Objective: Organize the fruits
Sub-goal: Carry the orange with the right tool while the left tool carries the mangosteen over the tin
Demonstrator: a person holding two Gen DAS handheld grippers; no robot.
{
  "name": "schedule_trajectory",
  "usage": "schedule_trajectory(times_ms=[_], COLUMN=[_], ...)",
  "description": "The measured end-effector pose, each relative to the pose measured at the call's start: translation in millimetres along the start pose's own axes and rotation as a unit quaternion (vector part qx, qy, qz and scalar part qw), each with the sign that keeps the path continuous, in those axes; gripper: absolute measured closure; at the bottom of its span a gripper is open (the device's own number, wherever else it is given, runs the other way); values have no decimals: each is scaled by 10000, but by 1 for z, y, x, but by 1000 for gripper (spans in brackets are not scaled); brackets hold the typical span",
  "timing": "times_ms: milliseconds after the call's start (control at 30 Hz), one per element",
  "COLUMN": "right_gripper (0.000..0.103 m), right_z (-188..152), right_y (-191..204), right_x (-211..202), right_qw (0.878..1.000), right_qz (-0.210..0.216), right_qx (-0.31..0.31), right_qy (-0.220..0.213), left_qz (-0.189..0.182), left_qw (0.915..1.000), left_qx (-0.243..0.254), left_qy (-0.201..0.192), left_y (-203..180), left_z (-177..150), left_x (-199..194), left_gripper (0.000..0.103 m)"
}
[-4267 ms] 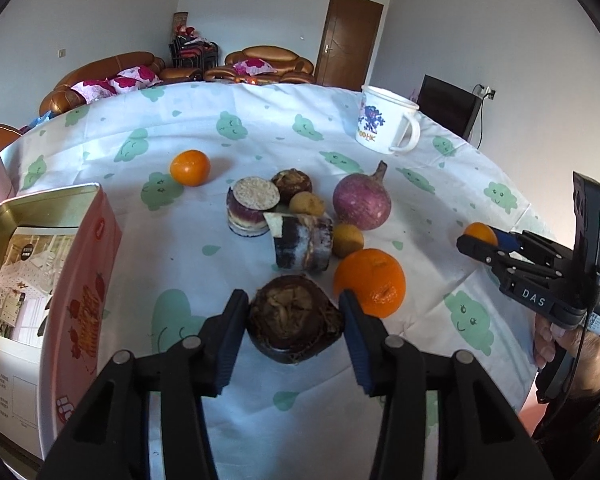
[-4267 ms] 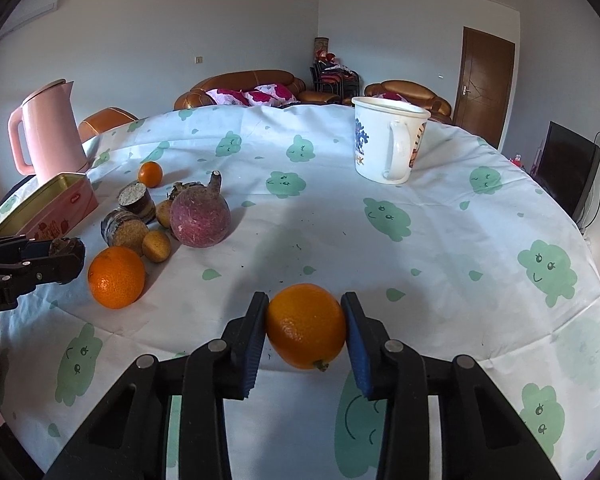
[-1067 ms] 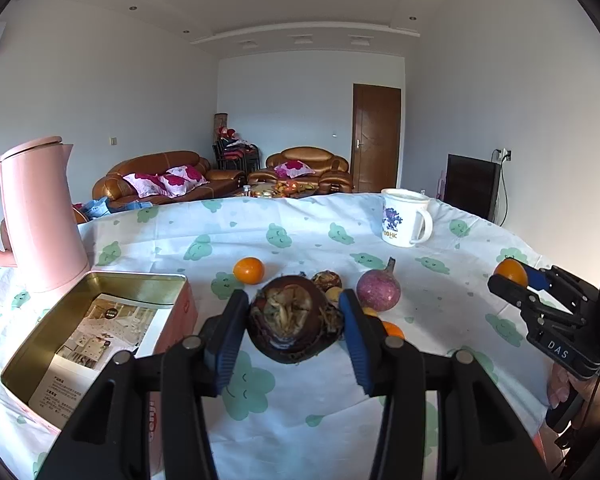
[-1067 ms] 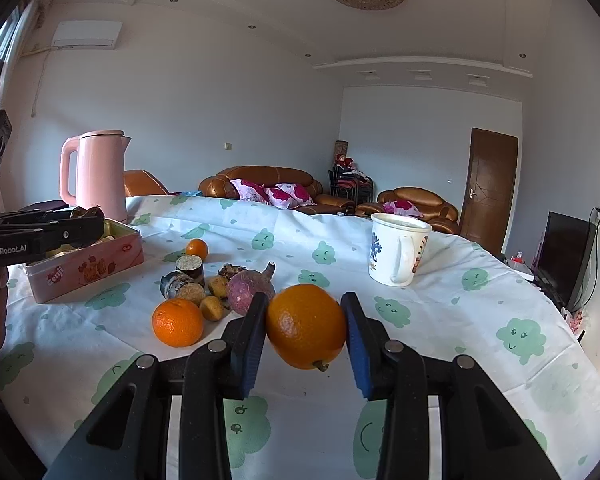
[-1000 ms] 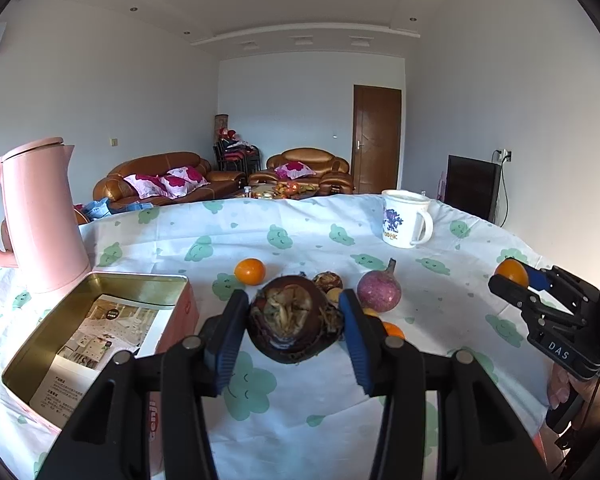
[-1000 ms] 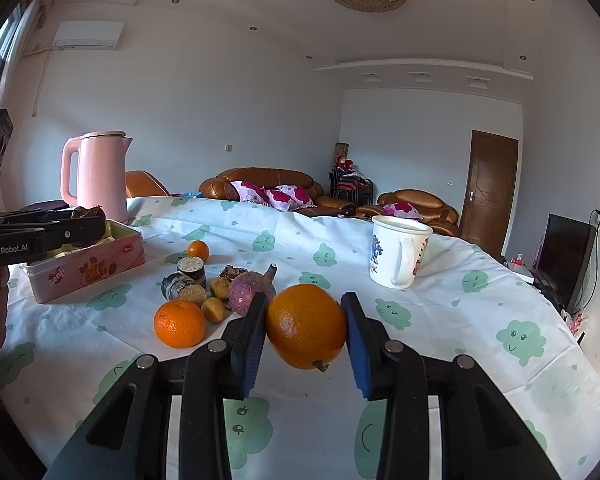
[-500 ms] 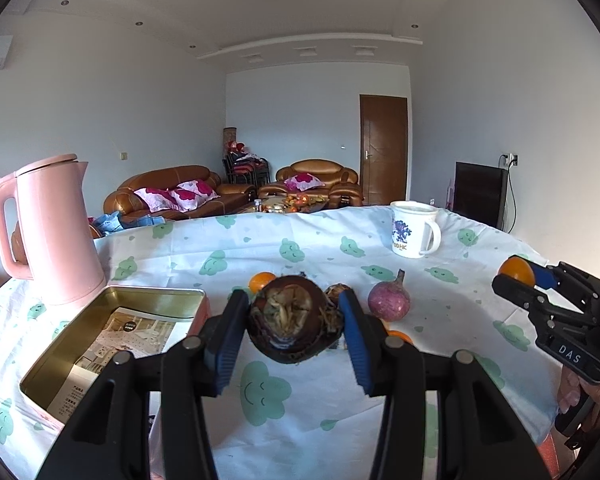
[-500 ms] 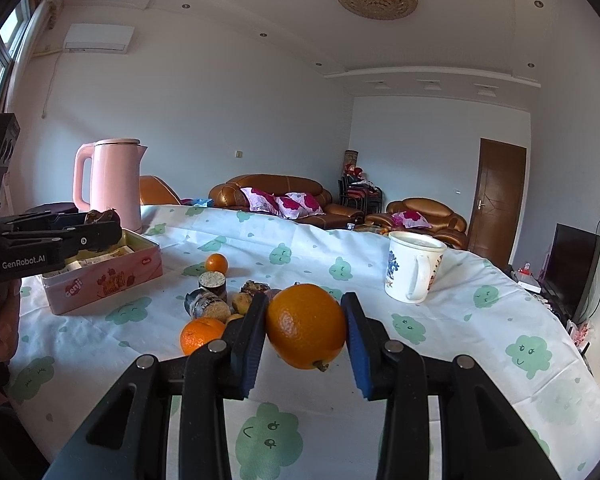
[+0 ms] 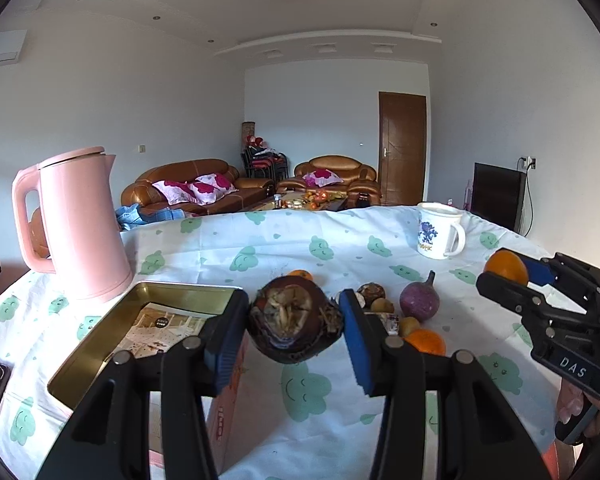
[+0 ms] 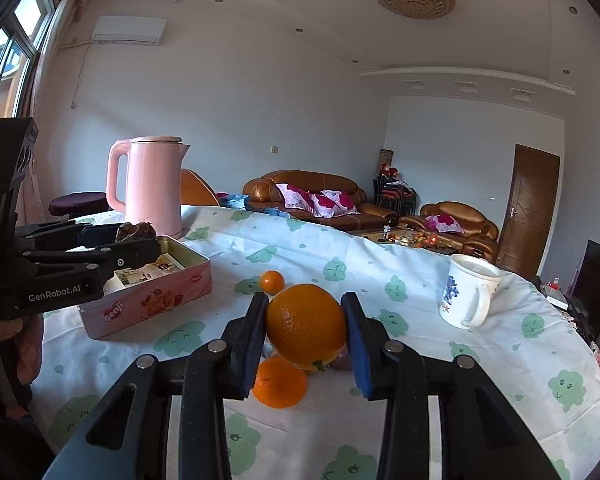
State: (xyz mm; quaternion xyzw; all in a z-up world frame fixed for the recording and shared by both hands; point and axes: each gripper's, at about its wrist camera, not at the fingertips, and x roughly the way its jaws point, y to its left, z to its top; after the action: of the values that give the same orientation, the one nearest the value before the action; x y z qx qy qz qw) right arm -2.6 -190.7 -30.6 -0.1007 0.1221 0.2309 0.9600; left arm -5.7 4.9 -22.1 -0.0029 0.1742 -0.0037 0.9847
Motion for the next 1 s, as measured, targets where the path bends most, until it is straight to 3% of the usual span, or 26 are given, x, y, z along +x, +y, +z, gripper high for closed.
schedule_trajectory(times_ms=[400, 1000], right_gripper=[64, 64], right_z=[26, 65], right_y=[29, 80], right_x=[44, 97], right_qw=[9990, 9947], right_qz=[316, 777], right_qx=[-60, -539], right_qy=[323, 402], left_qz=[338, 906], left_qw=[9990, 9934], left_qx=[-213, -519], left_qy=[215, 476], left_y=[39, 104], left_z=[0, 4], left_x=[6, 16], left_gripper=[54, 54])
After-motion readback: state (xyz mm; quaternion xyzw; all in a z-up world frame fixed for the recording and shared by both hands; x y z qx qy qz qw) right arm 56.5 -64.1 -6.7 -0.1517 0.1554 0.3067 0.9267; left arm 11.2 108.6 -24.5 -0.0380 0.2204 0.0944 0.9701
